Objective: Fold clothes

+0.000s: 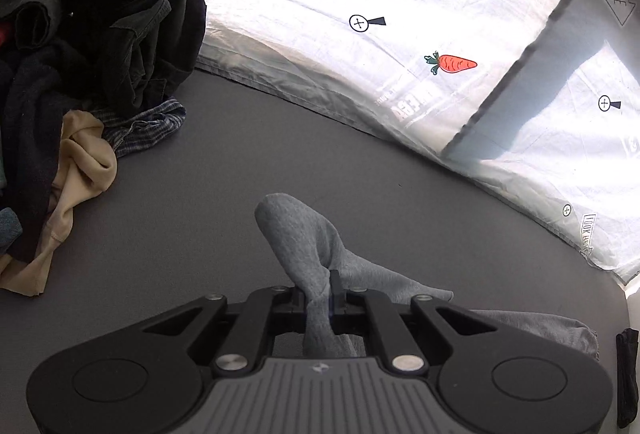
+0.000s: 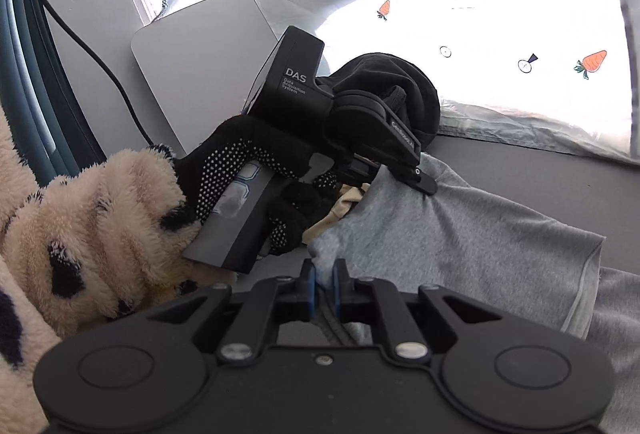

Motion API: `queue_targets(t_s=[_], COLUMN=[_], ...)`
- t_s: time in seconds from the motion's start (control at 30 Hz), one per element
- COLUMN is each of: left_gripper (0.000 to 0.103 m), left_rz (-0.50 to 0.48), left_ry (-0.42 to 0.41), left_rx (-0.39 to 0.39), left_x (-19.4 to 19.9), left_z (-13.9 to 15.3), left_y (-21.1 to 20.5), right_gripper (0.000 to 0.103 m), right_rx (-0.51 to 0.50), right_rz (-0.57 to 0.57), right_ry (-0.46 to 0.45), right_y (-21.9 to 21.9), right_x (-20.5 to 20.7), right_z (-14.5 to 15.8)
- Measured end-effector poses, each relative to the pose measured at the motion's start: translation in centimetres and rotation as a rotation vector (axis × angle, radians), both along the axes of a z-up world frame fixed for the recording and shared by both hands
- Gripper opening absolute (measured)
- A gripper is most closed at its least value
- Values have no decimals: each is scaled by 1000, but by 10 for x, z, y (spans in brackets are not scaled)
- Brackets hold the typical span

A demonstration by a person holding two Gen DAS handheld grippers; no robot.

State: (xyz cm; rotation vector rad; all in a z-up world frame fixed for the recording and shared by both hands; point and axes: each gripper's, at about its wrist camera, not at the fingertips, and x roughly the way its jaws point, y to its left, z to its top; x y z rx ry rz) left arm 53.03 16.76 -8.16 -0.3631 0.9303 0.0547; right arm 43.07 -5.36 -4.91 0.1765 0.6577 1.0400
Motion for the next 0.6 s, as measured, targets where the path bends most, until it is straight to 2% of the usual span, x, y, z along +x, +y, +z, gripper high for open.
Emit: queue_targets(t_s=[0.1,0.23,0.37,0.4,0.47,0.5,0.6], left_gripper=[9,10,19,32,74,77,76], left_rz=[-74,-180,-304,-342,-412,-440,-445], left_ry=[-26,-61,-61,-58,-49,-44,-9], left_rx=[58,99,129,114,117,137,315], left_x=[11,20,29,30,31,30,22], left_z=[2,-4,-30,-40,-61,-72,-96], left_y=[-51,-125,-214,-233,-267,-283,-310], right_gripper=[9,8,5,2,1,2,16], right_rx=[32,54,52,40,-4,-43,-284], right_rz=[-115,-291,-459,-494,-564,-587,-676], right_ry=[25,46,85,94,123,148,163], right_y=[-38,-102,-174,-190,-221,-235,-259], right_x=[-1,-5,-11,-12,-15,-14,-14], right_z=[1,0,-7,-10,-21,-28,-55])
